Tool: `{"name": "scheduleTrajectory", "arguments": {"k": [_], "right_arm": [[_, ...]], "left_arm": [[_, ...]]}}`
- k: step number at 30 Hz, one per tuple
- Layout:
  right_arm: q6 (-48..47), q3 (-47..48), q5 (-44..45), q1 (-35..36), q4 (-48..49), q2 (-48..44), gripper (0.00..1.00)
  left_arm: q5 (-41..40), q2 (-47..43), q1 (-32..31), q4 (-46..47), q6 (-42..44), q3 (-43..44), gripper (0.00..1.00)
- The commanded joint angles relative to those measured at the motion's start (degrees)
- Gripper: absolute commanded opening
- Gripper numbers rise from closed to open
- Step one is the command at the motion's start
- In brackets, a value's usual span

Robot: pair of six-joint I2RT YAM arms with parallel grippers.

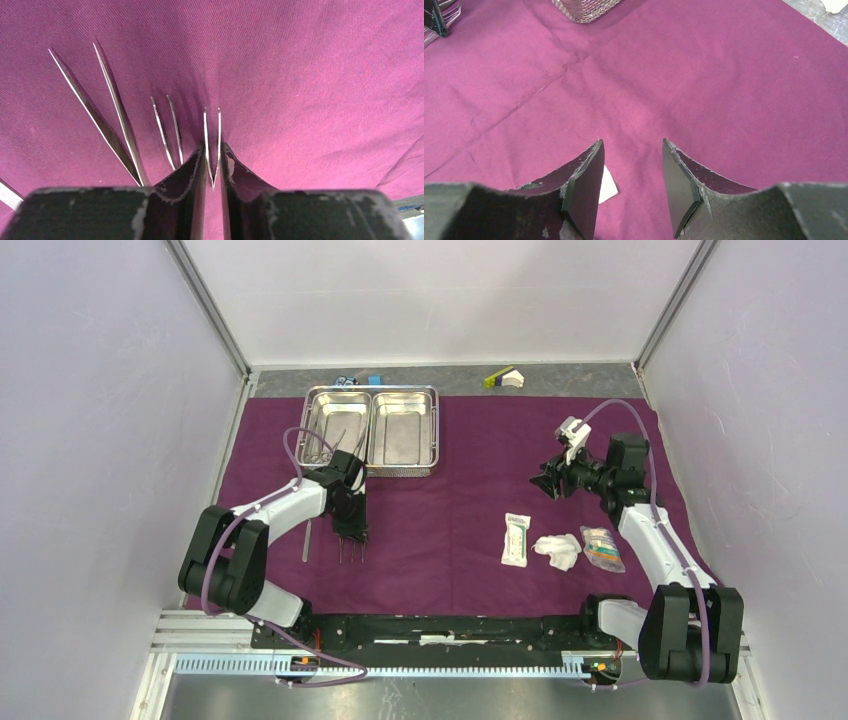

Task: Open and lay out the surgical kit
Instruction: Place the medical item in the surgical kit.

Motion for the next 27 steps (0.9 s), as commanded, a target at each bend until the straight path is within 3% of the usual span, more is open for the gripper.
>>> {"name": "scheduleTrajectory", "arguments": {"k": [1,27], "right_arm": [[0.7,-0.4,-1.0,-0.3,2.1,-0.3,0.53],[0.5,-0.4,-1.2,-0.8,2.0,-0.1,0.53]], "left_arm": [[0.1,-0.5,0.3,0.9,-1.5,-0.5,0.23],[0.5,-4.8,0.3,-0.3,-0.3,0.4,0.34]]}}
